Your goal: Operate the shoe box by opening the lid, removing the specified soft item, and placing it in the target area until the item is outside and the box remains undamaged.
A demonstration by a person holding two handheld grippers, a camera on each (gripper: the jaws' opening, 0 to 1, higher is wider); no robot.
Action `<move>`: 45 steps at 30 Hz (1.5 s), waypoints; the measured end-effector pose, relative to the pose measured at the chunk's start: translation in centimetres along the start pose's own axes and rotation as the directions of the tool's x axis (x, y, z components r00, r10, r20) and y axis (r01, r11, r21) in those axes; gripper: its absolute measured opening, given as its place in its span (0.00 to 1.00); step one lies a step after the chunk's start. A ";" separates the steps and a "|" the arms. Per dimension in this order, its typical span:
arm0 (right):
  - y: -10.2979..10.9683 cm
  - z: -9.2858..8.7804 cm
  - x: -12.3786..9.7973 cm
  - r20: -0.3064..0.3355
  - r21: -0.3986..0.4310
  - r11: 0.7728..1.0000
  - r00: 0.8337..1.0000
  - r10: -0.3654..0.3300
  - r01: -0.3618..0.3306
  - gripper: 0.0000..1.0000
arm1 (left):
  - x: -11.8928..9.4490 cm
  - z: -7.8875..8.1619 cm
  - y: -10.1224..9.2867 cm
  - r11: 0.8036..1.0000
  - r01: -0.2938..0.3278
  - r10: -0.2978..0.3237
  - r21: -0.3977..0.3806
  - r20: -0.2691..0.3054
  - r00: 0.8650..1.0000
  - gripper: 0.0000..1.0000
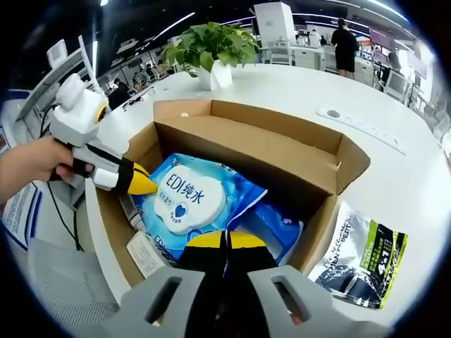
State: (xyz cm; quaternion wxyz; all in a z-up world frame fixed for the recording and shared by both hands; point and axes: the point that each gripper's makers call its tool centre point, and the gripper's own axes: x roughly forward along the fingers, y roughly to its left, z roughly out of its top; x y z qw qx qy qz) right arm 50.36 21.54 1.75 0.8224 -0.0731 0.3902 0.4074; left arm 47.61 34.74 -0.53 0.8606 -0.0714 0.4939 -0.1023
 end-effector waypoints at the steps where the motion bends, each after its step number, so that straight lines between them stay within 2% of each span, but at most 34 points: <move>1: 0.0 0.0 0.0 -0.001 -0.001 1.000 1.000 -0.002 0.002 0.00 | 0.0 0.1 0.1 1.000 -0.004 0.004 0.006 -0.001 1.000 0.02; 8: 0.0 0.0 -0.2 -0.003 0.001 1.000 1.000 -0.009 0.009 0.00 | -0.9 0.3 -0.1 1.000 -0.014 0.013 0.019 0.021 1.000 0.00; 19: 0.5 0.9 -1.5 0.029 0.022 1.000 1.000 0.001 -0.002 0.00 | -2.9 0.9 -0.5 0.999 -0.024 0.022 0.038 0.060 0.998 0.00; 36: 0.9 3.1 -4.6 0.095 0.074 0.997 0.995 0.028 -0.035 0.00 | -6.1 2.4 -1.9 0.999 -0.008 0.003 0.050 0.096 0.995 0.00; 45: 0.3 3.7 -6.9 0.107 0.103 0.994 0.994 0.023 -0.035 0.00 | -7.5 3.7 -3.6 0.999 0.012 -0.017 0.045 0.117 0.993 0.00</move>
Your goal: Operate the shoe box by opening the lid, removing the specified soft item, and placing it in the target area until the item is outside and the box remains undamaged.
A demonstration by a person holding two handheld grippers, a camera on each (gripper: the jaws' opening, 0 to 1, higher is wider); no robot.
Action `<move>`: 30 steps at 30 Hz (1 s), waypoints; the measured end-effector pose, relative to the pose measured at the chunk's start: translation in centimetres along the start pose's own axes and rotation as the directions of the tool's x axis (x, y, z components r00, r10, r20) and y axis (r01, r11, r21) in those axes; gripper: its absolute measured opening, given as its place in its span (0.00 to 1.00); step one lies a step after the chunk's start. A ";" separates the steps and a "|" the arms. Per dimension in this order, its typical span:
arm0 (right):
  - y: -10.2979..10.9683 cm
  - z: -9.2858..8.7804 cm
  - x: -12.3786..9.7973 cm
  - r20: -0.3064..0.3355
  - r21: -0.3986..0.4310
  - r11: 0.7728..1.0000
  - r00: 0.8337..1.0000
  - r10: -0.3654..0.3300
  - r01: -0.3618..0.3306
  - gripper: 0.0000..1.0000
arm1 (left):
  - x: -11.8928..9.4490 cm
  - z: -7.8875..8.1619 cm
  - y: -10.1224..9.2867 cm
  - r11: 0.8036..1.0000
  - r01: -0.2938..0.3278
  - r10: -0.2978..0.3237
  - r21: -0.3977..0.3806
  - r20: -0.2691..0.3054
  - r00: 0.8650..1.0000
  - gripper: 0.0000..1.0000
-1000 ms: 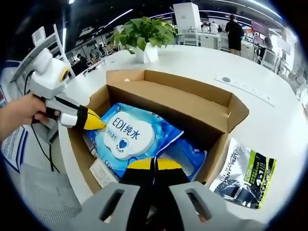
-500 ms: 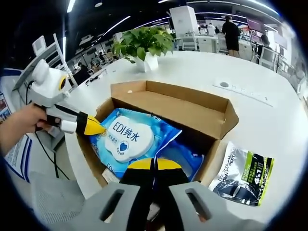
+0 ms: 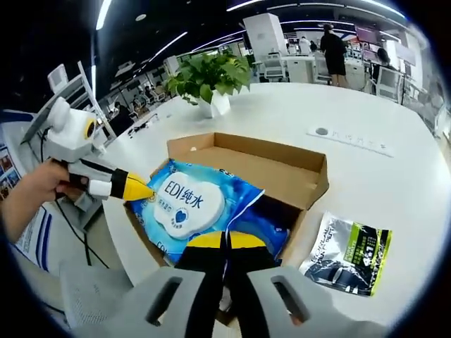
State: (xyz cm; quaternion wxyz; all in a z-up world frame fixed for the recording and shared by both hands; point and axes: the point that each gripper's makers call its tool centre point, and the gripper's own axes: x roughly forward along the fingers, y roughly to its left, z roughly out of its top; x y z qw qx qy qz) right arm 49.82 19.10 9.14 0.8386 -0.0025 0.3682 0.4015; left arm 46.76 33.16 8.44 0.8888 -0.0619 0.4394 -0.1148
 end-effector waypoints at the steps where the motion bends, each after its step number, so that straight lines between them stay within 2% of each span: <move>1: -0.1 0.0 -0.2 -0.001 0.003 1.000 1.000 -0.002 0.002 0.00 | 0.0 0.2 -0.4 1.000 0.004 -0.004 0.001 0.003 1.000 0.00; 16: -3.7 0.0 -3.9 0.001 0.071 0.996 0.999 -0.046 0.045 0.00 | 0.9 1.8 -5.0 0.998 0.059 -0.060 0.035 0.014 0.998 0.00; 30: -7.8 -0.7 -7.0 0.000 0.092 0.990 0.994 -0.109 0.109 0.00 | 2.9 3.0 -9.8 0.991 0.104 -0.107 0.083 0.032 0.994 0.00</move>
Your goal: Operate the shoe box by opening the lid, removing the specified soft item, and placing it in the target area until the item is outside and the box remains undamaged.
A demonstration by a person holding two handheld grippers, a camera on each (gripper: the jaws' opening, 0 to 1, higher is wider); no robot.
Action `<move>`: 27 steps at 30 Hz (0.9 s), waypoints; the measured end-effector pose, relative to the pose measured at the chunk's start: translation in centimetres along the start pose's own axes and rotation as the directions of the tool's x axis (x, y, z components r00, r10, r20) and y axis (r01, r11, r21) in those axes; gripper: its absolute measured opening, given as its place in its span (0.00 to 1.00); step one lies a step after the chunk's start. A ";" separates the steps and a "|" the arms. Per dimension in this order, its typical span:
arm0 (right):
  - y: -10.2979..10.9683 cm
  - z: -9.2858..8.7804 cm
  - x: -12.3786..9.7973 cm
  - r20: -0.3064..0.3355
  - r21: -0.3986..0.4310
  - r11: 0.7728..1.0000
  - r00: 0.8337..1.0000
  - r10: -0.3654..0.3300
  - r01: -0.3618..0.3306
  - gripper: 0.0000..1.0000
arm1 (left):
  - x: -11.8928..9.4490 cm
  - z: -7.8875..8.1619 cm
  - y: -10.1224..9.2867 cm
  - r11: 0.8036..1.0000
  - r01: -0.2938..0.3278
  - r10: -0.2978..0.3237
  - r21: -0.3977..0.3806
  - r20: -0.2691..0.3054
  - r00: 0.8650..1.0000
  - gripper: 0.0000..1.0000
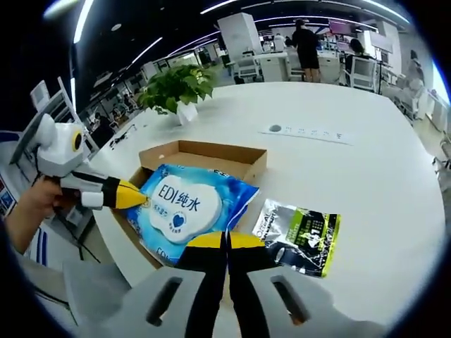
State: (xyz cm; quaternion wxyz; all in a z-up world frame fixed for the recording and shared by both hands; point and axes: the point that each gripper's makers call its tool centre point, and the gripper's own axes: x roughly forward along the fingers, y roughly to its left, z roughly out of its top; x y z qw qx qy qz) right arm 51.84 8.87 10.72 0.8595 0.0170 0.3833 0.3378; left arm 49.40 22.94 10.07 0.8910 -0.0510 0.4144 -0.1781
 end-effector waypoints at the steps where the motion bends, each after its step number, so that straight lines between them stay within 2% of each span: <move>1: -0.2 0.0 -0.1 0.000 0.001 1.000 1.000 -0.003 0.003 0.00 | 0.1 0.1 -0.2 1.000 0.002 -0.002 0.001 0.001 1.000 0.00; 14: -3.6 -0.3 -1.8 0.000 0.015 0.999 0.999 -0.037 0.037 0.00 | 2.2 1.5 -3.4 0.999 0.030 -0.030 0.037 0.007 1.000 0.00; 27: -7.5 -1.3 -3.4 -0.011 0.029 0.997 0.997 -0.075 0.075 0.00 | 4.4 2.2 -6.8 0.996 0.066 -0.066 0.059 0.007 0.998 0.00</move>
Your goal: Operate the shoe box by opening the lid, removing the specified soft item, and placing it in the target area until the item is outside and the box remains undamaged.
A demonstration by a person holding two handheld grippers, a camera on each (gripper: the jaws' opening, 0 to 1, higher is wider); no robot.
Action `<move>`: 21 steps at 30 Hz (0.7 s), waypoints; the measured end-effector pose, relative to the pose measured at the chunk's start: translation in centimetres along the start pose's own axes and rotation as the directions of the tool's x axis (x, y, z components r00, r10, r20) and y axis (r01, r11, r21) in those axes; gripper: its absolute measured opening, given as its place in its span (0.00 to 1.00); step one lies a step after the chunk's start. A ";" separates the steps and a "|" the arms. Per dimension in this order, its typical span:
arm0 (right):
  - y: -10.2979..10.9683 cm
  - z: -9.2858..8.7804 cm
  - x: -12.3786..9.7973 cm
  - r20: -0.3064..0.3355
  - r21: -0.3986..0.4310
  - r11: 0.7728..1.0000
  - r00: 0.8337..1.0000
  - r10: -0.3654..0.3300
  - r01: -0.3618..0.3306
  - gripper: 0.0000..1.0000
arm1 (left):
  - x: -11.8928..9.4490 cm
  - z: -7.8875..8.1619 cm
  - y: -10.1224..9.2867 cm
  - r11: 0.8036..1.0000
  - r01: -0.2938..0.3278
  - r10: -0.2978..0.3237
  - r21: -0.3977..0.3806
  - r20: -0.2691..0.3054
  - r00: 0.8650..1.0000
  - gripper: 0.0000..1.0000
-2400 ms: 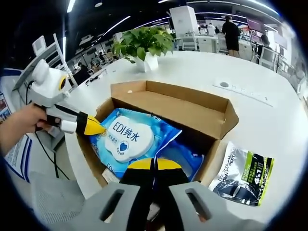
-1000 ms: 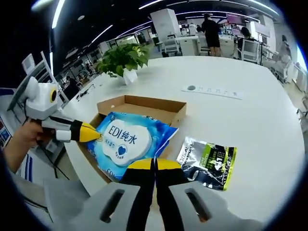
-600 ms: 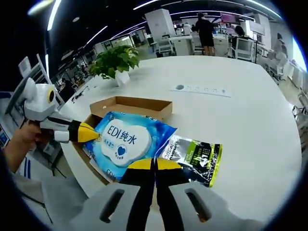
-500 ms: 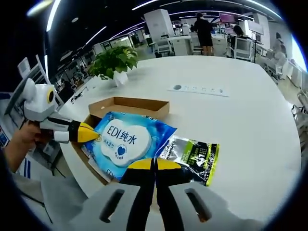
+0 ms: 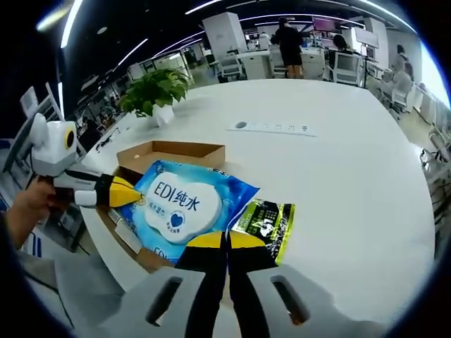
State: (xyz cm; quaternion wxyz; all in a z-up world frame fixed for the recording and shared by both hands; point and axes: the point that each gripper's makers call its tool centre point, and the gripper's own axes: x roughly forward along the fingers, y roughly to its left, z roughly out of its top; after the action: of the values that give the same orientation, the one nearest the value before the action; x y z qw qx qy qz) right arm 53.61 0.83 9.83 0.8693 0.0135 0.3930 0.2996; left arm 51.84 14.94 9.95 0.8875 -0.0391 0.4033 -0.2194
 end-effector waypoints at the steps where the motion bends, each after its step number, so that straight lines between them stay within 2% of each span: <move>1: -0.4 0.0 -0.1 0.001 -0.001 1.000 1.000 -0.002 0.002 0.00 | 0.1 0.1 -0.2 1.000 0.003 -0.003 0.001 0.000 1.000 0.00; 11: -2.9 -0.5 -1.0 0.003 0.018 0.999 1.000 -0.027 0.027 0.00 | 2.0 0.8 -2.4 0.999 0.031 -0.031 0.032 0.003 1.000 0.00; 16: -3.8 -0.7 -1.1 0.004 0.023 0.999 0.999 -0.034 0.034 0.00 | 2.9 0.8 -2.8 0.999 0.037 -0.037 0.027 0.003 0.999 0.00; 21: -5.0 -1.1 -0.3 -0.001 0.031 0.999 0.999 -0.044 0.044 0.00 | 4.3 0.5 -2.8 0.999 0.039 -0.039 0.017 -0.009 0.999 0.00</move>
State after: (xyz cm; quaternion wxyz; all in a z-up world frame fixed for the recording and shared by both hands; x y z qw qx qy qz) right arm 55.23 -3.66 7.99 0.8753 0.0185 0.3981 0.2741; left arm 53.68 10.51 7.96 0.8815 -0.0382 0.4045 -0.2406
